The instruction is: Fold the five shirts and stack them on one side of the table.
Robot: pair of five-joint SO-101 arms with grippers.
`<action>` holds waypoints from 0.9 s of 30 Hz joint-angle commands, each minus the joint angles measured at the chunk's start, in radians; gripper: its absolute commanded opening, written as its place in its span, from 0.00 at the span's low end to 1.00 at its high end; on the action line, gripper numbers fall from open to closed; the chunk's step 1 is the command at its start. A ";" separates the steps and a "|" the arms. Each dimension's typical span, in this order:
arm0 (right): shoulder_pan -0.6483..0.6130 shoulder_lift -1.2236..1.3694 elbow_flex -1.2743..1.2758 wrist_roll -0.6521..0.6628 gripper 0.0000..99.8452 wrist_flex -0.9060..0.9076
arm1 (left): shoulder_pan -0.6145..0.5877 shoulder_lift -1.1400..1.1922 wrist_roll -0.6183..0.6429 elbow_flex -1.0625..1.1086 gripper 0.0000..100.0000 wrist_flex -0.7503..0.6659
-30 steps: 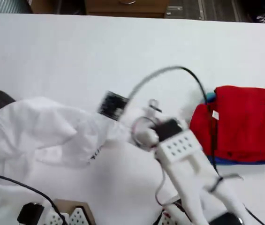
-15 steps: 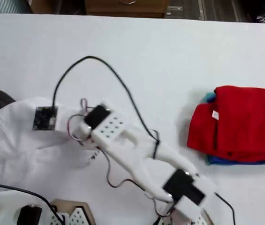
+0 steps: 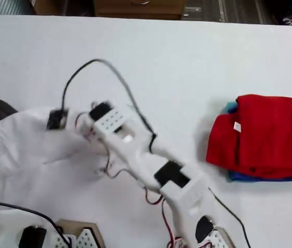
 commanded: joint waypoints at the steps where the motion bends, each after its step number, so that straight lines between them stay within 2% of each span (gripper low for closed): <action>1: 0.107 -0.012 -0.106 0.008 0.02 0.101 | 0.098 -0.005 -0.011 -0.005 0.17 0.117; 5: 0.242 -0.056 -0.219 0.014 0.02 0.239 | 0.245 -0.006 -0.011 -0.005 0.17 0.267; 10: 0.398 -0.148 -0.334 0.092 0.02 0.340 | 0.453 -0.003 -0.006 -0.004 0.17 0.436; 15: 0.461 -0.248 -0.361 0.092 0.02 0.403 | 0.588 0.069 -0.005 -0.004 0.17 0.473; 20: 0.504 -0.363 -0.358 0.089 0.02 0.407 | 0.594 0.229 -0.005 -0.015 0.17 0.428; 24: 0.498 -0.429 -0.318 0.089 0.02 0.415 | 0.485 0.319 -0.005 -0.030 0.17 0.224; 27: 0.498 -0.458 -0.264 0.089 0.02 0.415 | 0.379 0.359 -0.005 -0.096 0.17 0.132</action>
